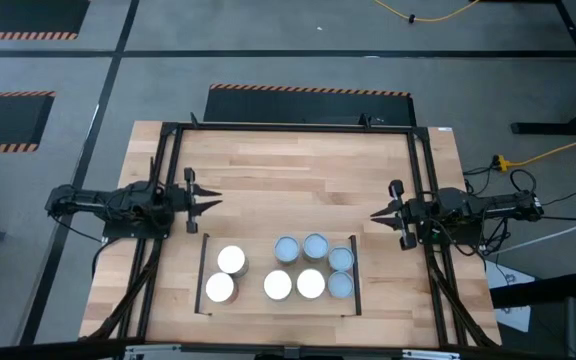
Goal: Pick and place cans onto a shelf
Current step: Return to Home Position
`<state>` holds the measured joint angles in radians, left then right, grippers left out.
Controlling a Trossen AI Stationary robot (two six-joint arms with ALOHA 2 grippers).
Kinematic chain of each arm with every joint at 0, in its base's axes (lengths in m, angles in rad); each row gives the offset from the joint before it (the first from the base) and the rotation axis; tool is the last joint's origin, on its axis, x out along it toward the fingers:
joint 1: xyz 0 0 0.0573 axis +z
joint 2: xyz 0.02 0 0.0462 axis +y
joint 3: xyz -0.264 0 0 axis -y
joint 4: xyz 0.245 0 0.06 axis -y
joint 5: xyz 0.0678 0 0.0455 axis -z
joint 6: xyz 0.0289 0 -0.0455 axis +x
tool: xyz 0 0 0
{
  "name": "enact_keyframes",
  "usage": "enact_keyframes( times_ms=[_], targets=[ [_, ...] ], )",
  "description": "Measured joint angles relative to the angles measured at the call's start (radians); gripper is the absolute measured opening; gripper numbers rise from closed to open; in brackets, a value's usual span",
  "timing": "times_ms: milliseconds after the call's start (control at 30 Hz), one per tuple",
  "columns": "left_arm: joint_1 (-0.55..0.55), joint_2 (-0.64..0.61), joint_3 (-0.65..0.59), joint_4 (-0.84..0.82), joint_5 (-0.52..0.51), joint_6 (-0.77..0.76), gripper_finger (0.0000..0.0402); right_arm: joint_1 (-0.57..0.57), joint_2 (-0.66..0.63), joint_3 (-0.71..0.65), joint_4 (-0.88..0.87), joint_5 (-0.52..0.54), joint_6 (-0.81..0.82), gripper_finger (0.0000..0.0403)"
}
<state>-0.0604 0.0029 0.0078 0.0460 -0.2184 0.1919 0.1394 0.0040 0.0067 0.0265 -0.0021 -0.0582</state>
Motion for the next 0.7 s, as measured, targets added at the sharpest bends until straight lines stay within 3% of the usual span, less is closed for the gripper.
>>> enact_keyframes(
  times_ms=[700],
  targets=[
    [0.017, 0.003, 0.000, 0.000, 0.002, -0.025, 0.0080, 0.000, 0.000, 0.000, 0.000, 0.000, 0.001, 0.0045]
  ],
)
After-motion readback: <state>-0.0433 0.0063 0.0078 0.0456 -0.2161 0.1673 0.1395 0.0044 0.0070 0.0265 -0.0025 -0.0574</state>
